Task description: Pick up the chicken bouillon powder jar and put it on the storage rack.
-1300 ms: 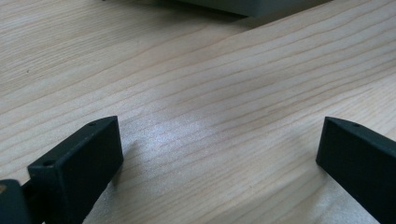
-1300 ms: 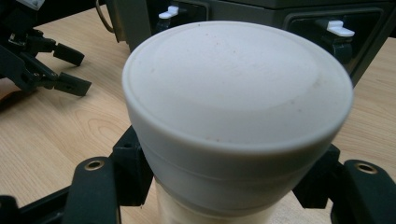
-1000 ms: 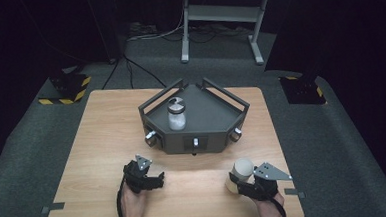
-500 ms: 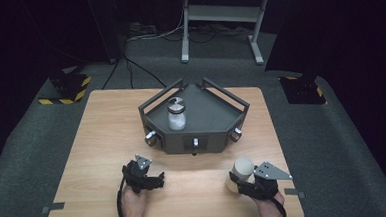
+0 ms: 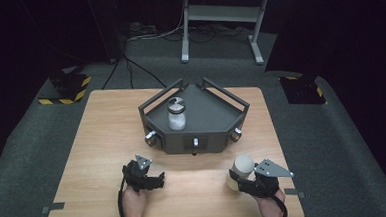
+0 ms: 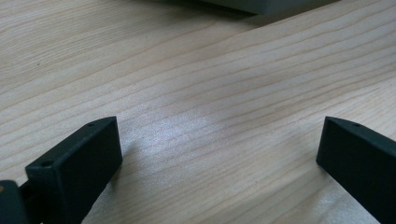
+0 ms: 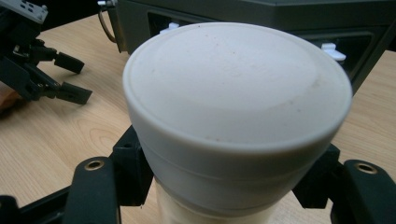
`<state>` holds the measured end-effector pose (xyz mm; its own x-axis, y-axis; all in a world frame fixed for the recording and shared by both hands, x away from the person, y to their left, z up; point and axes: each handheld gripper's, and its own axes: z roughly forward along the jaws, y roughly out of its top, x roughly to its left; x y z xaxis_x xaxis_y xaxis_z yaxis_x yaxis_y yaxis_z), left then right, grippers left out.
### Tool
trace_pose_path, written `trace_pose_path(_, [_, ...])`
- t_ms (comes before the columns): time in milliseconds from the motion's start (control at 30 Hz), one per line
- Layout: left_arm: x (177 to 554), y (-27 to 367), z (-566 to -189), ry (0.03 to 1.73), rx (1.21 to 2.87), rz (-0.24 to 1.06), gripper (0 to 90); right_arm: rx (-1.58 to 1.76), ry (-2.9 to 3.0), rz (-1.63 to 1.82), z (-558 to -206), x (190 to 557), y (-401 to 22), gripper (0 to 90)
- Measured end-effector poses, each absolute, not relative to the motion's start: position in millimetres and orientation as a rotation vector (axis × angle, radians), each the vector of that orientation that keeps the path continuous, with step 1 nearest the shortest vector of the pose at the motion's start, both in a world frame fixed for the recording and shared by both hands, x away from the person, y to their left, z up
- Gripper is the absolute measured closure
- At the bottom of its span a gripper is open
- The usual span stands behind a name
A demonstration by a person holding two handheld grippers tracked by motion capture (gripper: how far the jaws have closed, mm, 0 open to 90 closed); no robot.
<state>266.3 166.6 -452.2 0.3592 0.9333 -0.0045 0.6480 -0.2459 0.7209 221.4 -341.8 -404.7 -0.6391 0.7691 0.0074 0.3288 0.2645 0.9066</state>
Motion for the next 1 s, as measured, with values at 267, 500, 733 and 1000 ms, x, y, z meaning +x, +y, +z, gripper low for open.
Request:
trace_pose_path(267, [266,167,-452,1.368,1.988,0.577,0.1,0.957,2.123,1.340,-391,227,-342,35.4])
trace_pose_path(500, [266,167,-452,1.368,1.988,0.577,0.1,0.919,2.134,1.357,-370,236,-341,35.4])
trace_pose_path(733, [266,167,-452,1.368,1.988,0.577,0.1,0.876,2.142,1.376,-349,250,-337,35.4])
trace_pose_path(1000, [266,167,-452,1.368,1.988,0.577,0.1,0.814,2.186,1.395,-324,270,-330,35.4])
